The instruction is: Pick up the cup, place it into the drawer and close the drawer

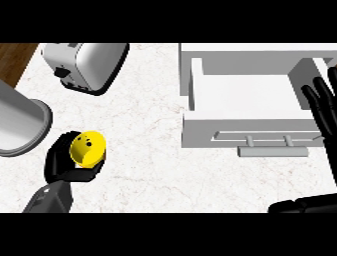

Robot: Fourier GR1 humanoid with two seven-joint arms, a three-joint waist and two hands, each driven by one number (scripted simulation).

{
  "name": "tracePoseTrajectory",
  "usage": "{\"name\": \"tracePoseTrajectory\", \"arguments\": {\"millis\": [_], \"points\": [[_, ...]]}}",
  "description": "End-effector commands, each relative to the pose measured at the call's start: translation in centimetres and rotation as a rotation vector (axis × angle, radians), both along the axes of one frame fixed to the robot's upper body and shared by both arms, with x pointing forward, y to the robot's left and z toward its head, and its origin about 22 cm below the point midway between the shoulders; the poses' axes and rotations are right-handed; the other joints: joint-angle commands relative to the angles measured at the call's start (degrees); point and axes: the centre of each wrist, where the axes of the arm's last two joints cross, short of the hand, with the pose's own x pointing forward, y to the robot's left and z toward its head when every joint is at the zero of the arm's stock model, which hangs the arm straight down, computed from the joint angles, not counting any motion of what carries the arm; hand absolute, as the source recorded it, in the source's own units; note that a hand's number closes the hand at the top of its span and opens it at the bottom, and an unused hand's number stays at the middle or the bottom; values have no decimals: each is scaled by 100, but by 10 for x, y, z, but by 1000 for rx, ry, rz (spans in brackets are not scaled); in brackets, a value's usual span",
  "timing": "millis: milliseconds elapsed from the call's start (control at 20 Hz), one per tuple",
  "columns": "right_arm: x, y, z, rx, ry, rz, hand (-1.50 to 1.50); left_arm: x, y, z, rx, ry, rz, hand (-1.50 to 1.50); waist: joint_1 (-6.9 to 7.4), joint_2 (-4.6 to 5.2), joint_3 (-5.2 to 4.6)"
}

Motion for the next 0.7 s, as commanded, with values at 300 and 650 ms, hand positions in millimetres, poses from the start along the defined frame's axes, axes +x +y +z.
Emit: {"name": "tracePoseTrajectory", "arguments": {"millis": [300, 650], "points": [[7, -5, 1, -8, 12, -13, -150, 31, -24, 49, -24, -243, -123, 150, 91, -25, 6], [-4, -9, 10, 12, 23, -20, -150, 49, -65, 118, -5, -249, -238, 150, 72, -40, 6]]}}
